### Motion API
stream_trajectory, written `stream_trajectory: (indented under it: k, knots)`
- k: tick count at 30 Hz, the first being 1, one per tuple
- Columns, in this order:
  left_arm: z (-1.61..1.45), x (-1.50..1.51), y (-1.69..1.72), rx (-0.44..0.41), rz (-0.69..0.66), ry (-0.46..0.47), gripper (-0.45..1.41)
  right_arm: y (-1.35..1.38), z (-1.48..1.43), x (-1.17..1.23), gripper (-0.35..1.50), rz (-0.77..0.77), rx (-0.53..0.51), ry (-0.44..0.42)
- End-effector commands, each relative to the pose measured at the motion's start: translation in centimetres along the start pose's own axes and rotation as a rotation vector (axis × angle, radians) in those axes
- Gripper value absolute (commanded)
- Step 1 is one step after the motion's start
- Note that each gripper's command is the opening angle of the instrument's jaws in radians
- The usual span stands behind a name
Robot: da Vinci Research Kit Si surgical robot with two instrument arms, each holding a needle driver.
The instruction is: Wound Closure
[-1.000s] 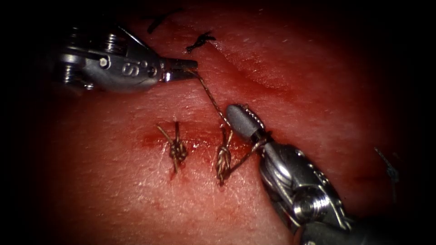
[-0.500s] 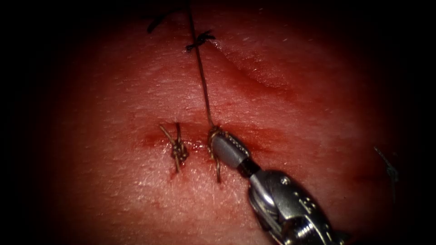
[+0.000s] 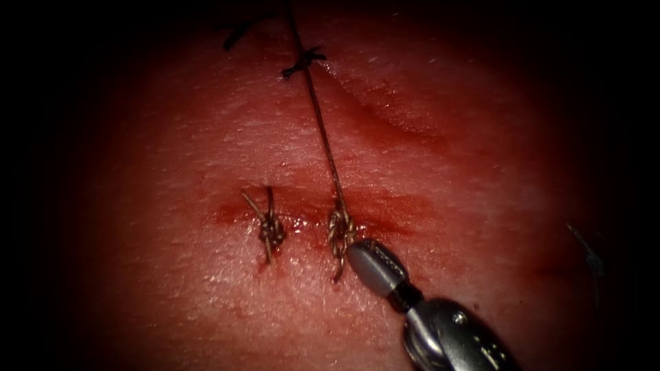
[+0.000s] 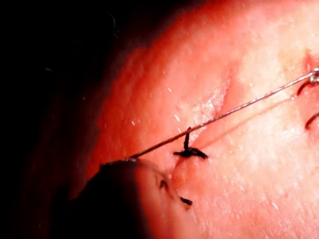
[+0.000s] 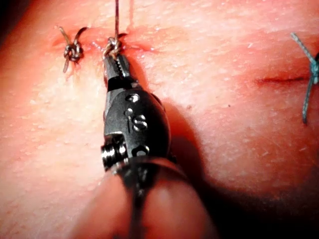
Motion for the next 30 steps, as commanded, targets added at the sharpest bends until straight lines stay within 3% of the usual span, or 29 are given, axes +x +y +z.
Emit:
stream_trajectory:
  k: [1, 7, 15, 21, 22, 26, 27, 28, 30]
  knots:
    - [0.04, -0.04, 0.04, -0.024, -0.008, 0.002, -0.45, -0.06, 0.02, -0.06, -0.35, 0.0, 0.008, -0.002]
    - [-0.2, -0.13, 0.33, -0.177, -0.057, 0.026, -0.45, -0.26, -0.16, -0.14, -0.35, -0.002, 0.019, -0.005]
    - [-0.22, -0.12, 0.42, -0.195, -0.06, 0.035, -0.45, -0.36, -0.18, -0.15, -0.35, -0.003, 0.02, -0.02]
    - [-0.24, -0.15, 0.11, -0.147, -0.055, -0.024, -0.45, -0.33, -0.13, -0.06, -0.35, -0.078, 0.11, 0.002]
    - [-0.31, -0.21, -0.01, -0.121, -0.061, -0.051, -0.45, -0.3, -0.13, 0.06, 0.1, -0.151, 0.14, 0.01]
    - [-0.65, -0.54, -0.4, -0.048, -0.087, -0.109, -0.45, -0.15, -0.18, 0.55, 0.44, -0.38, 0.185, 0.003]
    - [-0.72, -0.6, -0.46, -0.038, -0.092, -0.119, -0.45, -0.12, -0.17, 0.65, 0.59, -0.402, 0.19, -0.012]
    - [-0.79, -0.67, -0.52, -0.033, -0.097, -0.128, -0.45, -0.08, -0.14, 0.79, 0.91, -0.41, 0.203, -0.036]
    - [-0.98, -0.82, -0.65, -0.018, -0.108, -0.155, -0.45, 0.0, -0.08, 1.04, 1.26, -0.429, 0.226, -0.077]
